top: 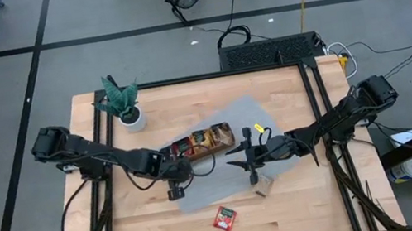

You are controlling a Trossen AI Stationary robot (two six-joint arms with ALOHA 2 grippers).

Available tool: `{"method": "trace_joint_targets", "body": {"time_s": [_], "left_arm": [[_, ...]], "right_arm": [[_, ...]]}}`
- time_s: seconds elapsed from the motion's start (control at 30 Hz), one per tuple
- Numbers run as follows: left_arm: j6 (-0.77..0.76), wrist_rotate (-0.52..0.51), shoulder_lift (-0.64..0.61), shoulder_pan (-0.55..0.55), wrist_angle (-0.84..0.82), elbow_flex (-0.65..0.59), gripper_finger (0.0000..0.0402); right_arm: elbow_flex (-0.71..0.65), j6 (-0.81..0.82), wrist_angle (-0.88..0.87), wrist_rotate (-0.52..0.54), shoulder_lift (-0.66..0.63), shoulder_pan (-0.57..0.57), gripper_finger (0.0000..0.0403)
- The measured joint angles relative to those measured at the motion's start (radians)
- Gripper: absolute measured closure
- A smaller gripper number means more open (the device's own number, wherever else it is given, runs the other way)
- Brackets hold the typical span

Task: Pick & Place Tea
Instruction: Put the top red tea into the left part of the wooden organizer

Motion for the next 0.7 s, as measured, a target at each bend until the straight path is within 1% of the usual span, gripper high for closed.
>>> {"method": "trace_joint_targets", "body": {"time_s": [0.07,0.27,0.4,0.53,0.63,0.7], "left_arm": [[-0.005,-0.002,0.000,0.007,0.000,0.000,0.0377],[-0.034,-0.024,0.001,0.015,0.008,0.000,0.0302],[-0.033,-0.025,0.001,0.016,0.007,0.000,0.0269],[-0.029,-0.025,0.001,0.016,0.007,0.000,0.0255],[-0.047,-0.018,0.001,0.016,0.005,0.000,0.0257],[-0.058,0.009,0.001,0.016,-0.006,0.000,0.0263]], "right_arm": [[0.000,0.000,0.001,0.000,0.000,0.000,0.0282],[0.000,0.000,0.001,0.000,0.000,0.000,0.0282],[0.000,0.000,0.000,0.000,0.000,0.000,0.0282],[0.000,0.000,0.000,0.000,0.000,0.000,0.0281],[0.000,0.000,-0.001,0.000,0.000,0.000,0.0282],[0.000,0.000,-0.001,0.001,0.000,0.000,0.0282]]}}
